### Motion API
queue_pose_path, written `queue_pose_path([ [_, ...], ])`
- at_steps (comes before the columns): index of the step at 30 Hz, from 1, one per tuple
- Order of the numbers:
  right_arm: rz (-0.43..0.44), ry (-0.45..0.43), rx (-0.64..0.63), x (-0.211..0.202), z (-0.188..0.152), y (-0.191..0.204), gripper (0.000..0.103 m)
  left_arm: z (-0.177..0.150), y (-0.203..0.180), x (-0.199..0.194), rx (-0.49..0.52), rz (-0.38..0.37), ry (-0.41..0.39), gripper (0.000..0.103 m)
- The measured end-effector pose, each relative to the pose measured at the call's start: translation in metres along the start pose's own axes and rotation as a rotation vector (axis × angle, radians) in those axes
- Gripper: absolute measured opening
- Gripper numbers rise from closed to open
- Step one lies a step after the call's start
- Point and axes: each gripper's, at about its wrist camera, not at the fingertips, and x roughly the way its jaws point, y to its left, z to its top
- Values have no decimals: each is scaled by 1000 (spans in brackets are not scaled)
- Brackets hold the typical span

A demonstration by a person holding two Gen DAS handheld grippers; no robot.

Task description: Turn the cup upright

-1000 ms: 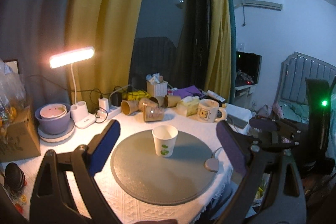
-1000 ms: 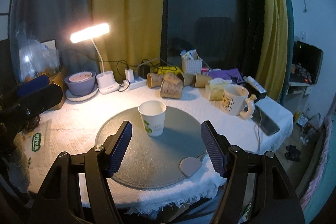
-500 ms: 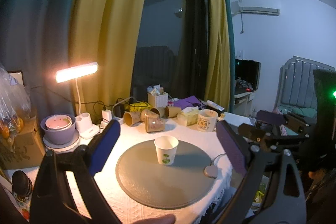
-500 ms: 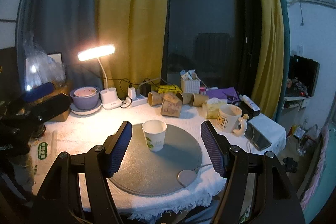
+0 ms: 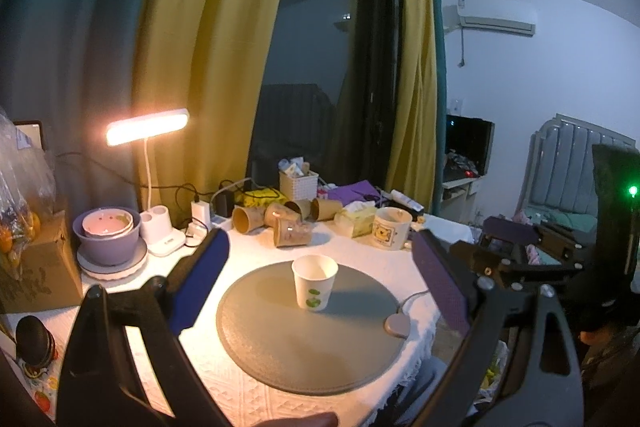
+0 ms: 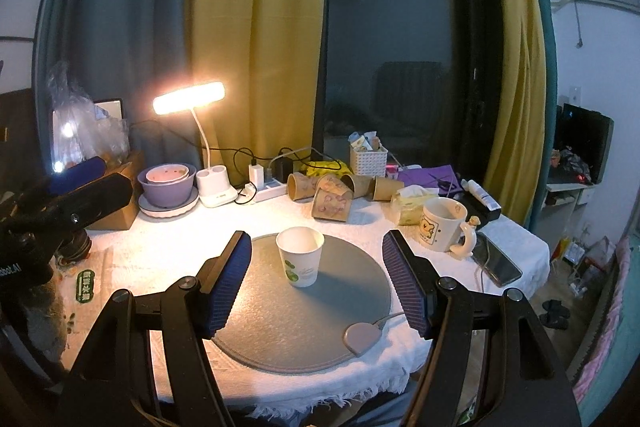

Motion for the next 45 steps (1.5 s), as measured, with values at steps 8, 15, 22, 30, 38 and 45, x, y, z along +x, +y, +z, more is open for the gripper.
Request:
queue_pose_path([
  [8,5,9,-6,1,0,4,71,0,2,-1,-29,-15,6,94],
  [15,12,15,-13,3,-1,6,71,-2,4,-2,-44,-15,5,94],
  [22,14,22,-23,5,-1,10,71,-4,5,-2,-39,29,1,94],
  [30,21,26,-33,7,0,13,71,-6,8,1,-47,40,9,94],
  [38,23,29,-34,8,0,14,71,-7,6,1,-44,37,9,94],
  [45,23,29,-34,8,0,14,71,-8,4,1,-43,38,8,94],
])
